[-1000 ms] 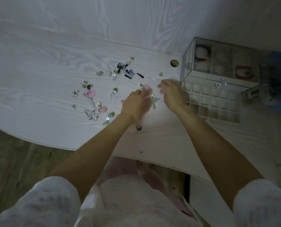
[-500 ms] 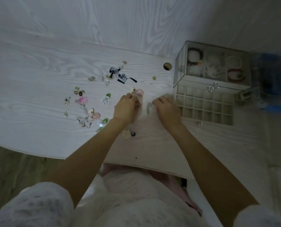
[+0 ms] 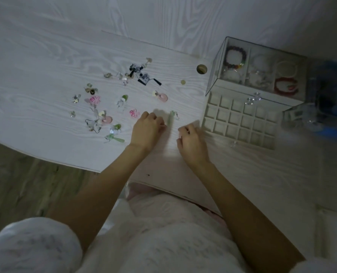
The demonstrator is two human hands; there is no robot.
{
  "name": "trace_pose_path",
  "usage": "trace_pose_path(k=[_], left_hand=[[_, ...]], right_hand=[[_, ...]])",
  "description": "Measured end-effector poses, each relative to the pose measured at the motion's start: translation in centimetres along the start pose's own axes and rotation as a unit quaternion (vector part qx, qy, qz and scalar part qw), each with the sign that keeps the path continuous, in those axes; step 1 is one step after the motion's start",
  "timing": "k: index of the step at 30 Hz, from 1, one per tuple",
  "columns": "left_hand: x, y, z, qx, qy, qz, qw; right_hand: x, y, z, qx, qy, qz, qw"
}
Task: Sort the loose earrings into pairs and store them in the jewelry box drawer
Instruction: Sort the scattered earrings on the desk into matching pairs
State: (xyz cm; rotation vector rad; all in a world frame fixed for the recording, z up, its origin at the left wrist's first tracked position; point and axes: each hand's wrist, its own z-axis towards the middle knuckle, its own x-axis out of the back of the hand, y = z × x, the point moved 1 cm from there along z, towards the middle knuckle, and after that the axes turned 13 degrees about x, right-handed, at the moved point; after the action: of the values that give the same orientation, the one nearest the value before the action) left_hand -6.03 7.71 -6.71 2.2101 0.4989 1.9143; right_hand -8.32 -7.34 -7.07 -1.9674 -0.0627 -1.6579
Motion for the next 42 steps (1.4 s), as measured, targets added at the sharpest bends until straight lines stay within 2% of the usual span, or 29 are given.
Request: trace_pose_path(k=[3,8,11,13,24,30,33,37,40,42], left_hand=[[-0.5,0.6,-2.6,-0.007,-0.033,-0.008,0.999],[-2.3,2.9,-5.6,0.041,-0.114,-0.156,0.980],[-3.0,3.3,-6.4,0.068,-0.108,-0.205,0.970],[-3.2,3.3,-6.9,0.068,-0.092,-0.211,0.971],[-4.2,7.0,-7.3,0.041,-0.110,-0.216,0.969],[-2.8,6.3,-7.5,0.029,-0.110,-0.210,0.971],[-0.6,3.5,-7.4,0.002,-0.061,-0.201,0.978],[3.3,-2.7,-6.8,-0.011,0.097,-0.174,0.980],[5.2,-7.1,-6.0,0.043,0.182,-0.171,0.967],[5.6,-9.6,-4.5,0.099,0.162,-0.139,0.972]], right_hand=[[-0.2,0.0,-1.5,-0.019,0.013,0.035,0.999],[0.0,1.7,-5.1,-0.055,0.051,0.104,0.992],[0.8,2.5,-6.8,-0.094,0.056,0.198,0.974],[1.2,2.5,-7.5,-0.105,0.040,0.220,0.969],[0.8,2.8,-7.8,-0.141,0.090,0.166,0.972],[2.0,2.4,-7.9,-0.107,0.076,0.109,0.985],[3.6,1.2,-6.6,-0.060,0.082,0.089,0.991],[4.6,-1.0,-0.9,0.036,0.056,0.091,0.994],[3.5,-1.7,4.8,0.105,0.027,0.059,0.992],[2.6,-1.7,8.2,0.115,0.007,0.033,0.993]])
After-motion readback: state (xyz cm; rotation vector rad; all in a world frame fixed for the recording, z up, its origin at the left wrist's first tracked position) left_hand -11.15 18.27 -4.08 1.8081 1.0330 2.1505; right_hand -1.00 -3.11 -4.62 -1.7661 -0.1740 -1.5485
